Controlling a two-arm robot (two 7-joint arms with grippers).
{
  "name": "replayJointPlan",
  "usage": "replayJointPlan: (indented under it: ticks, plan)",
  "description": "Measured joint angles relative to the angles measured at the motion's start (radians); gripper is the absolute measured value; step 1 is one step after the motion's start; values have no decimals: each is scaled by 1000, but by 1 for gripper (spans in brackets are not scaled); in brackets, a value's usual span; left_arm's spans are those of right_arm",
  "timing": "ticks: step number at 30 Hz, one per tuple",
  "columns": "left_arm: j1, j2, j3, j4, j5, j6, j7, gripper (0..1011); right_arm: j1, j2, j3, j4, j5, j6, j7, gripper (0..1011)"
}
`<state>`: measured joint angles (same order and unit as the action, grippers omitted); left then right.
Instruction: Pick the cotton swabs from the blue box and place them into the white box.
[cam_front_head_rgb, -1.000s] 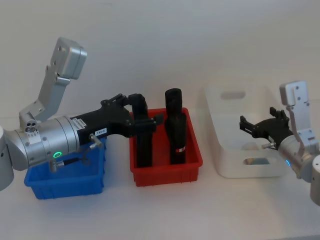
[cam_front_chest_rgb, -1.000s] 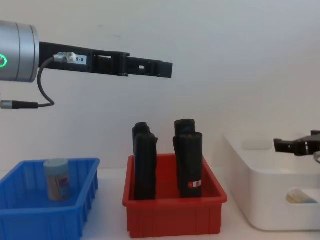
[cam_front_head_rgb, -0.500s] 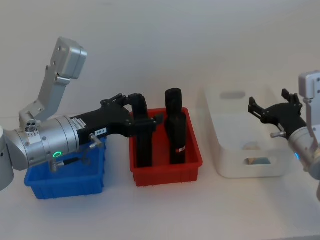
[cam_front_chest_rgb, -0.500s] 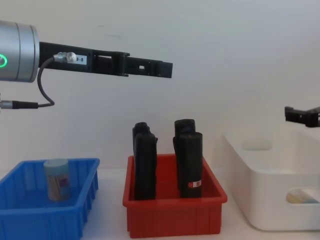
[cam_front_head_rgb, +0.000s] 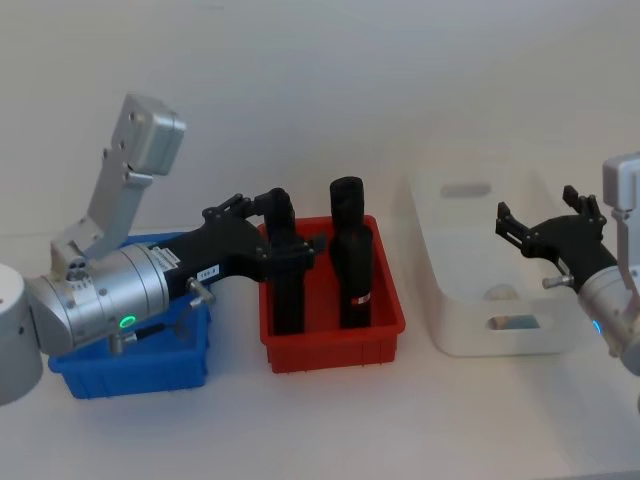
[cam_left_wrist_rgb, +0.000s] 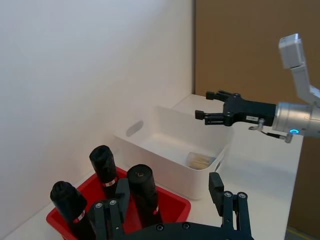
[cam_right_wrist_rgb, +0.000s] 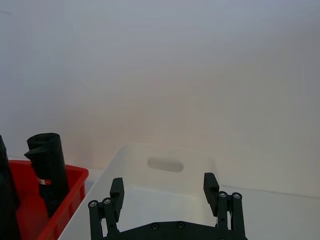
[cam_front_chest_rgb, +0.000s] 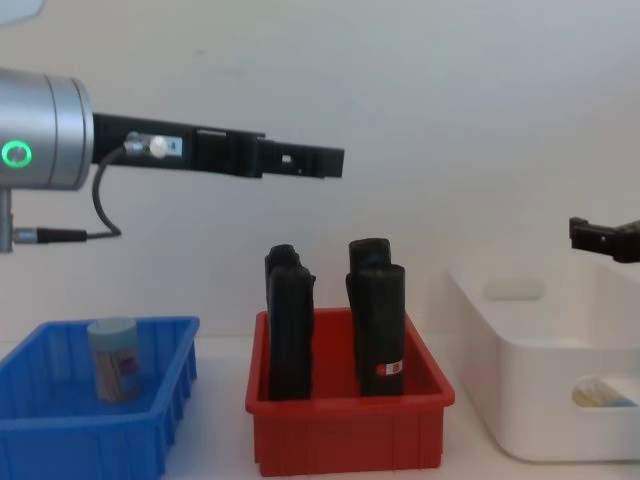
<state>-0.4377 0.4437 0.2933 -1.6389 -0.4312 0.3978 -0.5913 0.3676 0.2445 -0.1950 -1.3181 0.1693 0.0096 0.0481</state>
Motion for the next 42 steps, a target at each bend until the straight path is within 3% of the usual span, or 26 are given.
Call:
replayJointPlan:
  ticks: [30, 42]
  plan:
    - [133, -41, 107, 9, 153, -254, 383, 1004, -296, 72, -25, -346, 92, 19, 15, 1002]
    - [186, -57, 149, 12, 214, -355, 537, 1004, -375, 92, -31, -441, 117, 24, 18, 1002]
